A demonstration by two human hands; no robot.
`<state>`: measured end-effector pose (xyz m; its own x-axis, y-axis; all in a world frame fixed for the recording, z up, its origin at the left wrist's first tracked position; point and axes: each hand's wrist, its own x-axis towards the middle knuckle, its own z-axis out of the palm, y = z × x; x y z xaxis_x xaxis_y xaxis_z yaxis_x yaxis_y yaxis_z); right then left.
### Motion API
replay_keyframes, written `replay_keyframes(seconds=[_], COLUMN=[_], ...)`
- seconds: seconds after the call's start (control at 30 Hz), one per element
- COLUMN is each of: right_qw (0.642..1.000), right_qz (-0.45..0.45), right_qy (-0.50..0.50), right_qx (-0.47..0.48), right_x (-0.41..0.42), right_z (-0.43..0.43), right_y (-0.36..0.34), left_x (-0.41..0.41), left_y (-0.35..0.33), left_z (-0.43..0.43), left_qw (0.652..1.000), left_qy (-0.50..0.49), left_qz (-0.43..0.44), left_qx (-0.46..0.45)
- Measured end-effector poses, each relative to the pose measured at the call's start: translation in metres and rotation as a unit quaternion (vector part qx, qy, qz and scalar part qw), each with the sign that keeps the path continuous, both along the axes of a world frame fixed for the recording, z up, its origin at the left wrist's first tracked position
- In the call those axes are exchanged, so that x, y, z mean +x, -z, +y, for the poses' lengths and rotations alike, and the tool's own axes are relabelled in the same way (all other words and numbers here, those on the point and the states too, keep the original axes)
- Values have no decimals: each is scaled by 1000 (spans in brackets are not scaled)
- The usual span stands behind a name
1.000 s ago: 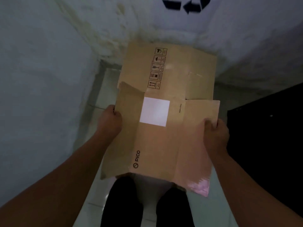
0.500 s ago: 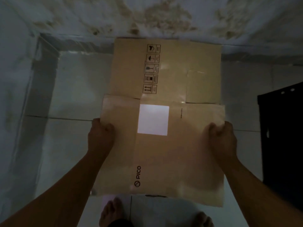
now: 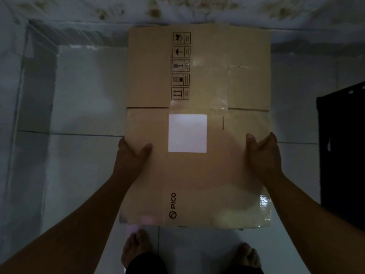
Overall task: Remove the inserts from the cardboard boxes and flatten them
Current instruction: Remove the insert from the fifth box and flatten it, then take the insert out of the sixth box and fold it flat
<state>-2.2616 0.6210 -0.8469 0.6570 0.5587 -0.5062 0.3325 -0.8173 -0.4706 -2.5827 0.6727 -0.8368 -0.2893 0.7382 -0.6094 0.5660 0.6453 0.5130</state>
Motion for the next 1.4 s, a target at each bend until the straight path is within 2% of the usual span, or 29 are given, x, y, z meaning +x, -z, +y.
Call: replay_keyframes(seconds=[0.13, 0.33, 0.63, 0.9, 1.03, 1.17, 1.4], right_qw=[998, 993, 969, 956, 954, 956, 959], right_qz=[-53, -2, 44, 15, -22, -63, -123], right_qy=[-17, -115, -207, -222, -223, -202, -116], right_qx=[-35, 34, 129, 190, 200, 203, 229], right_x=[-2, -23, -44, -27, -1, 44, 180], right_z=[-1, -19, -42, -101, -150, -204, -291], right_y=[-37, -151, -398, -603, -678, -724, -774], left_x=[11, 53, 108, 142, 170, 211, 342], left_y=[-32, -149, -401, -603, -678, -728, -783], left_z=[4, -19, -53, -103, -139, -173, -229], left_qw=[997, 991, 945, 904, 861, 829, 776], left_qy=[4, 110, 275, 358, 440, 500, 559], left_qz=[65, 15, 11, -14, -10, -2, -2], left_qx=[32, 77, 179, 232, 255, 251, 293])
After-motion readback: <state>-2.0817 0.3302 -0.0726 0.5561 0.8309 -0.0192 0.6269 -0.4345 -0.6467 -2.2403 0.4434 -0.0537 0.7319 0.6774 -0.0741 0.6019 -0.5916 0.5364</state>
